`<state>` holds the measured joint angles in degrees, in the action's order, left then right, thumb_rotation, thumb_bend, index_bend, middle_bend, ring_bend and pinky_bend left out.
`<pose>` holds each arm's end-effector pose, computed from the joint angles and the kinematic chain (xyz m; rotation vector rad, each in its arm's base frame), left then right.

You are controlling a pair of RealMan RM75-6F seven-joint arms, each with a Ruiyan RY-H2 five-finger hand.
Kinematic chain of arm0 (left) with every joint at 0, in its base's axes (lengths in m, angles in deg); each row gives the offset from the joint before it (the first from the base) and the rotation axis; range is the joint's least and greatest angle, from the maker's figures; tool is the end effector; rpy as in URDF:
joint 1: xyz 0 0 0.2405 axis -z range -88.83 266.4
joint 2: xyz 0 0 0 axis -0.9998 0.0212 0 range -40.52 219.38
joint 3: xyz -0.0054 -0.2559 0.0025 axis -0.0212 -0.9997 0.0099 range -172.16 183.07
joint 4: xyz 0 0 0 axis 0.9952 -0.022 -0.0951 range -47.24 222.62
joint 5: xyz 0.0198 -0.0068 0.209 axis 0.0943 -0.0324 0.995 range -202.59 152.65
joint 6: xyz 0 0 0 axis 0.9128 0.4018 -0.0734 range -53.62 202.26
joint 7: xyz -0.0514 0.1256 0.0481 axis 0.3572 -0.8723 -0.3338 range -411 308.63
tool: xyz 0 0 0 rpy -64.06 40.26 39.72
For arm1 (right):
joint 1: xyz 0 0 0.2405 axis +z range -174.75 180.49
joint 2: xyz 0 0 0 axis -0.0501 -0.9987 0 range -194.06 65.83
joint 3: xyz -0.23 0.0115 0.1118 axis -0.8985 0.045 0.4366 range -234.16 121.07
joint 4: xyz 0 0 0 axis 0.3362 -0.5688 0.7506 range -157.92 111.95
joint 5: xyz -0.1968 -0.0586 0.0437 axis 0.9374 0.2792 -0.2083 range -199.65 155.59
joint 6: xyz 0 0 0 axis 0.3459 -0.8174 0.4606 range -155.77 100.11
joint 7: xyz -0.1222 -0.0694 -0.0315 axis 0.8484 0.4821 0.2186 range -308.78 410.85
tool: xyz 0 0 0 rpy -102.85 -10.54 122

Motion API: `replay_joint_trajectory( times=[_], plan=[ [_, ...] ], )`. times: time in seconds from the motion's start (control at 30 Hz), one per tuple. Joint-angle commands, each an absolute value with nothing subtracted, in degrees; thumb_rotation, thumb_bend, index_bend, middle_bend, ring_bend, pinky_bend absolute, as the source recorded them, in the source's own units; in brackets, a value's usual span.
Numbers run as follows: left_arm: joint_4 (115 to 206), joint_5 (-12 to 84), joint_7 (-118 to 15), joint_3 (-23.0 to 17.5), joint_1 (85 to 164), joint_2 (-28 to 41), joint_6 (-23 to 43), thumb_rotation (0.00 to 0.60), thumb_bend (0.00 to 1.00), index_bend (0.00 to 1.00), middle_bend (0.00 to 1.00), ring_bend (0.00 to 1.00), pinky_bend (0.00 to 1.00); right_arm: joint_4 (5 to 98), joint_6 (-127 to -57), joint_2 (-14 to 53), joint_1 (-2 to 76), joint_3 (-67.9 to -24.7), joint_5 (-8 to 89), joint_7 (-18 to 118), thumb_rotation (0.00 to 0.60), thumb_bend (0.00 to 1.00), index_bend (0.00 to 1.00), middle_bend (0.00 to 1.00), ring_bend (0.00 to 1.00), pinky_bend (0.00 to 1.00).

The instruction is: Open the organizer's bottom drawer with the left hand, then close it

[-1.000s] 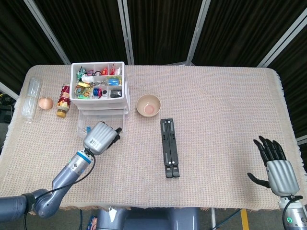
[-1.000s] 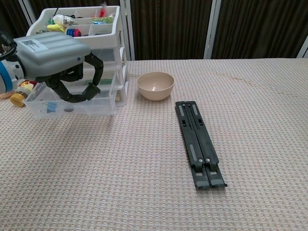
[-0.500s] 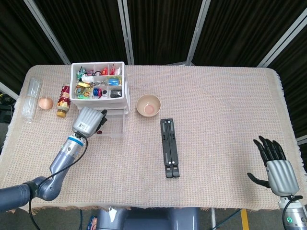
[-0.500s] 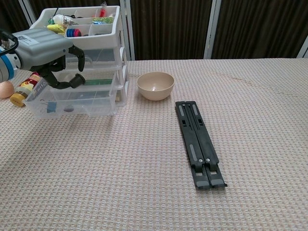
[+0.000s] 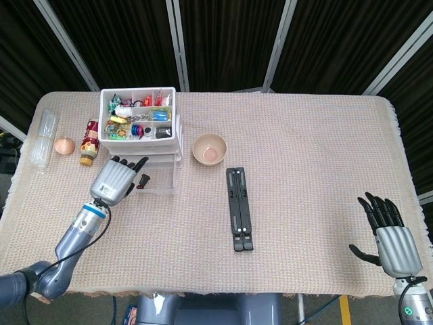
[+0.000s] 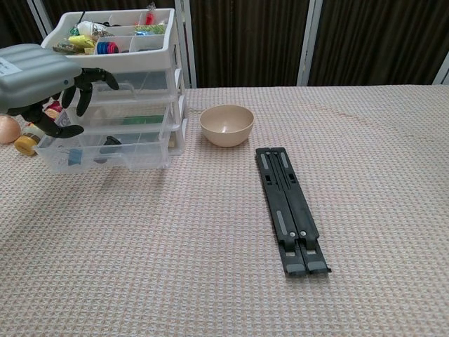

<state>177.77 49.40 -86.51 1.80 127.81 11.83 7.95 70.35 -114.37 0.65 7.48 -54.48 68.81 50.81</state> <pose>-0.1736 0.3259 0.0498 -1.8885 -0.3918 -0.7556 -0.2957 -0.1759 0.1509 1.4395 -0.8875 0.9802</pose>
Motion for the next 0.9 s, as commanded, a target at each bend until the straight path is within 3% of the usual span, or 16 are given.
replay_joint_trajectory(
  times=[0.03,0.17,0.27,0.57,0.9],
  plan=[
    [177.0,62.1,-85.7,8.8,125.3,15.5,3.9,0.6,0.45,0.19,0.27,0.29,0.33,70.3,-114.4,0.7,7.5,-54.5,68.8,50.9,0.6,0.06,0.07,0.0,0.0,0.0],
    [173.9,72.2,-87.1,13.9,124.7,17.7,2.4,0.6,0.63,0.21,0.14,0.09,0.17,70.3,-114.5,0.8,7.5,-54.4,68.9,51.2,0.6,0.06,0.07,0.0,0.0,0.0],
    [173.8,75.0,-87.8,16.2,124.6,19.0,3.2,0.6,0.66,0.22,0.08,0.02,0.12,70.4,-114.6,0.8,7.4,-54.4,68.9,51.2,0.6,0.06,0.07,0.0,0.0,0.0],
    [172.9,84.4,-92.8,21.7,127.8,22.9,11.7,0.6,0.66,0.23,0.02,0.0,0.08,70.4,-114.5,0.8,7.4,-54.4,68.8,51.2,0.6,0.06,0.07,0.0,0.0,0.0],
    [170.0,81.9,-92.7,19.7,128.7,21.3,18.6,0.6,0.67,0.23,0.02,0.0,0.08,70.4,-114.4,0.7,7.4,-54.4,68.7,50.9,0.6,0.06,0.07,0.0,0.0,0.0]
  ],
)
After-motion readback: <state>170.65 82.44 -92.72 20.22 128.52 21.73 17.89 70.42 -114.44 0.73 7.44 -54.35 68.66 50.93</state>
